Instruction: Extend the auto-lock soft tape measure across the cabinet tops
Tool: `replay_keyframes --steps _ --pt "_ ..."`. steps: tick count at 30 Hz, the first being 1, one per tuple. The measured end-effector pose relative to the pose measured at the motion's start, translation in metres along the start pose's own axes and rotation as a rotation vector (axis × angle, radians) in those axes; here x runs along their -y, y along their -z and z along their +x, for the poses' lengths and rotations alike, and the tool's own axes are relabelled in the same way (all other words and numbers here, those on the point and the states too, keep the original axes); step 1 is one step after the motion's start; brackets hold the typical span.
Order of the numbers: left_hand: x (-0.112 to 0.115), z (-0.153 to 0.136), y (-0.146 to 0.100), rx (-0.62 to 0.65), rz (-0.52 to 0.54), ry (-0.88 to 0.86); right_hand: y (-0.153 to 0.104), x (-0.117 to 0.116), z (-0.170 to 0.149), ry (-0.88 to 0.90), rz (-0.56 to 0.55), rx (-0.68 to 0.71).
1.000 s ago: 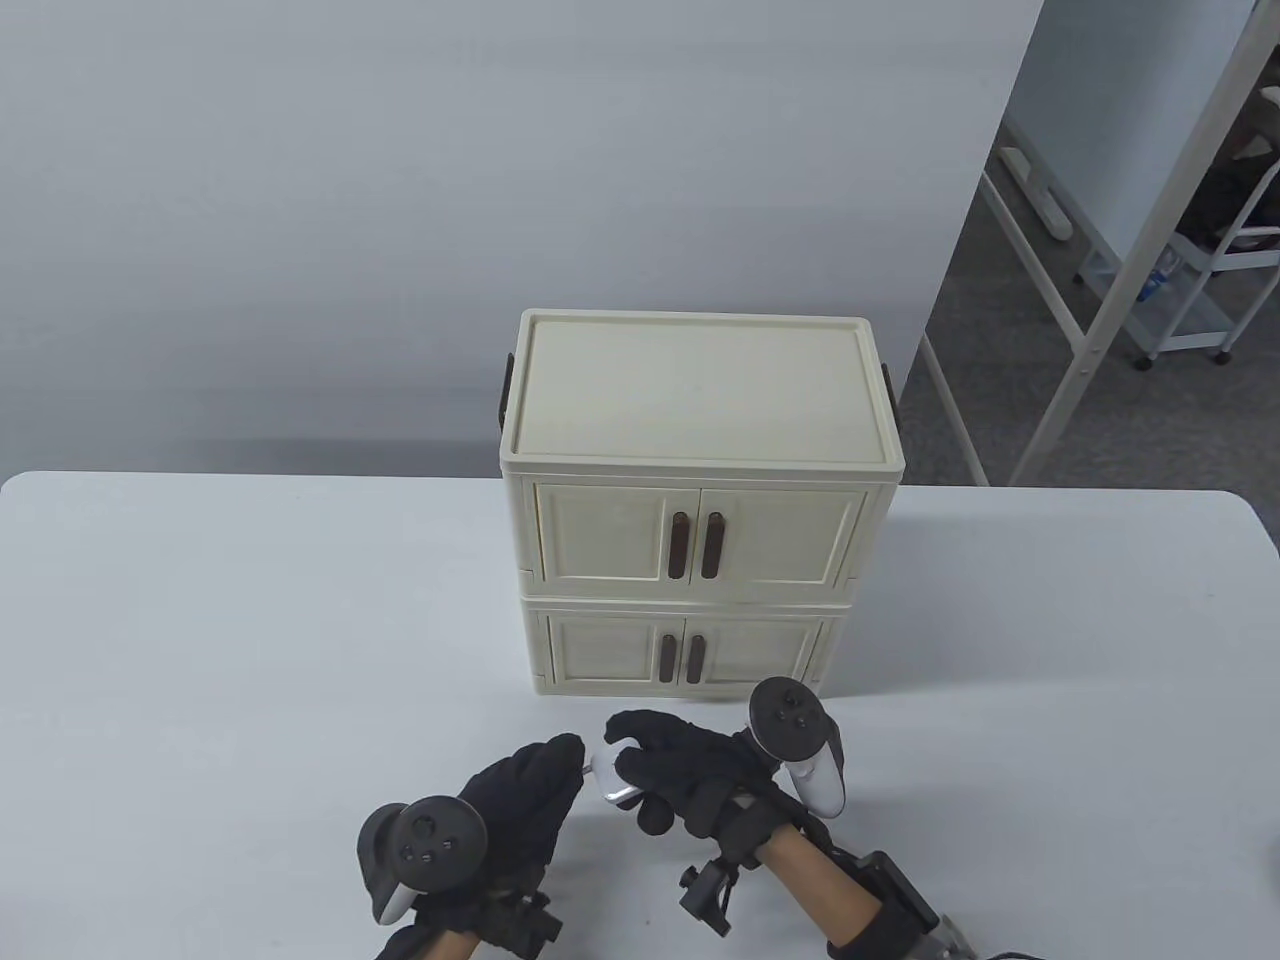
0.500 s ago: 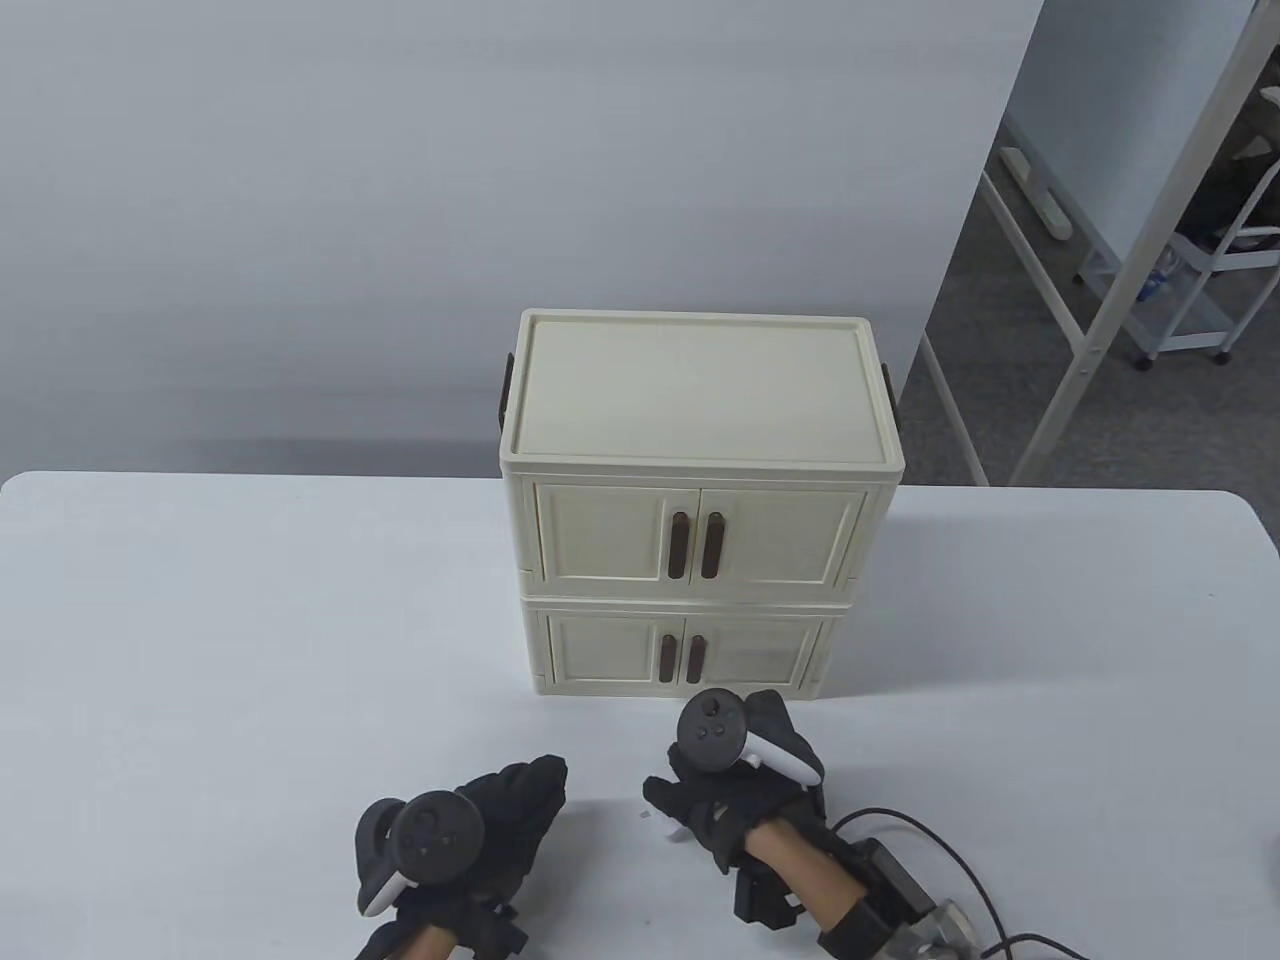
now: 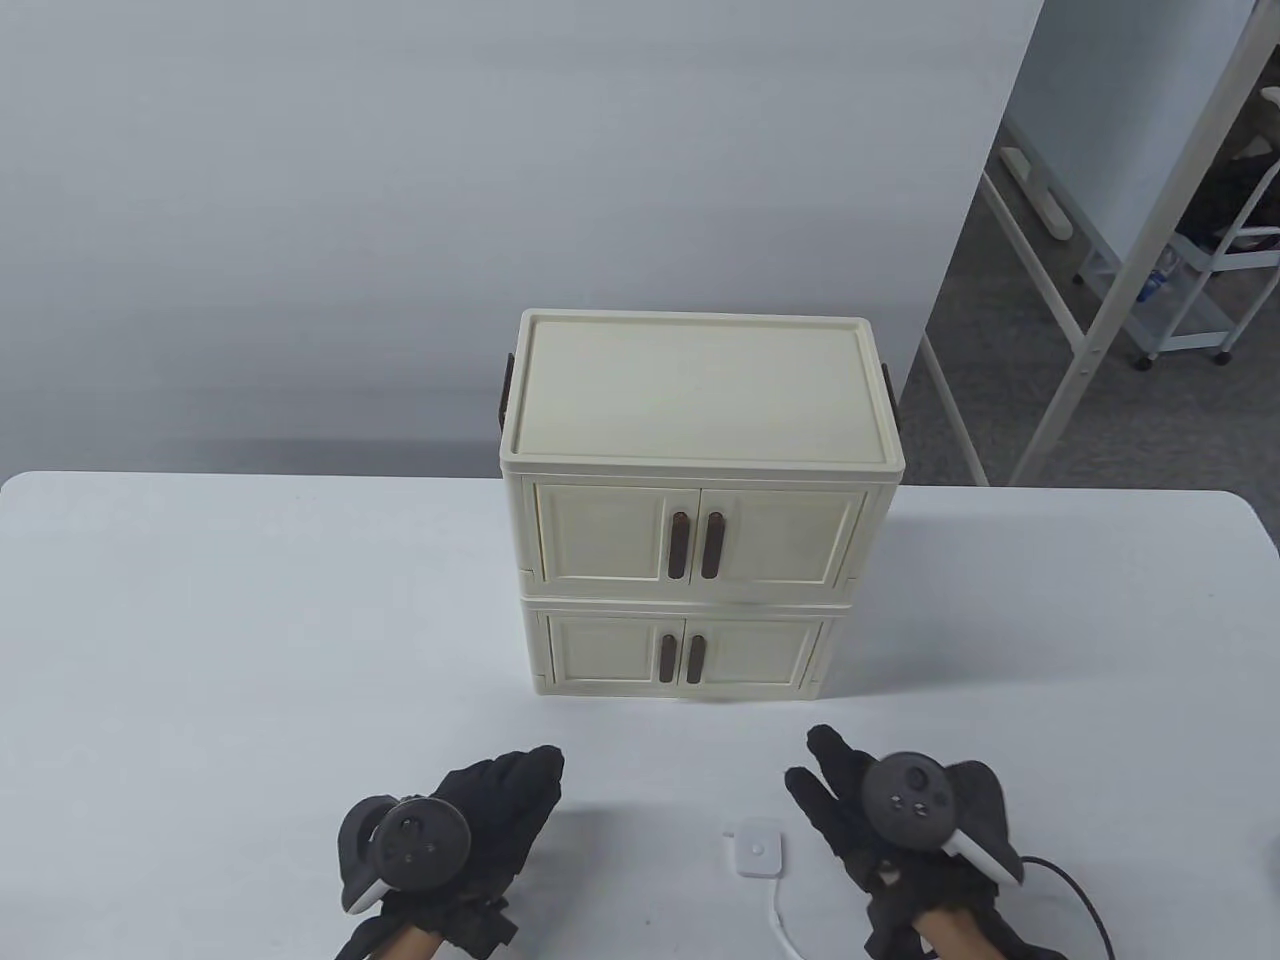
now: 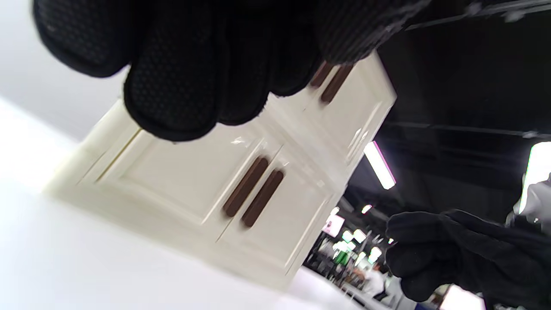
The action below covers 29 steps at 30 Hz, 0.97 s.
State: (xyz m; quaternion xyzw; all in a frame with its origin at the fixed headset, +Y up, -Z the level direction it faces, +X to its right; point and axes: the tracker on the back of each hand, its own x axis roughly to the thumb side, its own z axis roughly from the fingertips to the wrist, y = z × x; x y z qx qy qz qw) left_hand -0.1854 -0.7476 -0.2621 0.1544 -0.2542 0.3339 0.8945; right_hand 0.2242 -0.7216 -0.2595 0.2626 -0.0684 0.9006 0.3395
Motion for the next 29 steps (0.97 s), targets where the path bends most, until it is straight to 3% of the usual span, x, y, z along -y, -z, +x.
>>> replay_keyframes --steps 2,4,6,8,9,15,29 --pt "-0.007 0.007 0.001 0.037 0.038 -0.004 -0.017 0.004 -0.006 0.142 -0.118 0.121" --pt "-0.009 0.009 0.003 0.001 -0.007 0.002 -0.026 0.009 -0.016 0.2 -0.154 0.08" --pt "-0.001 0.0 0.001 -0.17 -0.229 0.037 -0.024 0.008 -0.033 0.189 -0.045 -0.056" --pt "0.011 -0.013 -0.004 -0.312 -0.544 0.075 -0.024 -0.001 -0.057 0.102 0.228 -0.201" --pt "0.014 -0.017 -0.007 -0.336 -0.613 0.088 -0.025 -0.004 -0.063 0.071 0.289 -0.224" --pt "0.028 -0.029 -0.007 -0.323 -0.608 0.032 -0.024 -0.015 -0.07 0.226 0.314 -0.215" --pt "0.02 -0.026 -0.006 -0.283 -0.563 0.074 -0.024 -0.031 -0.068 0.165 0.401 -0.221"
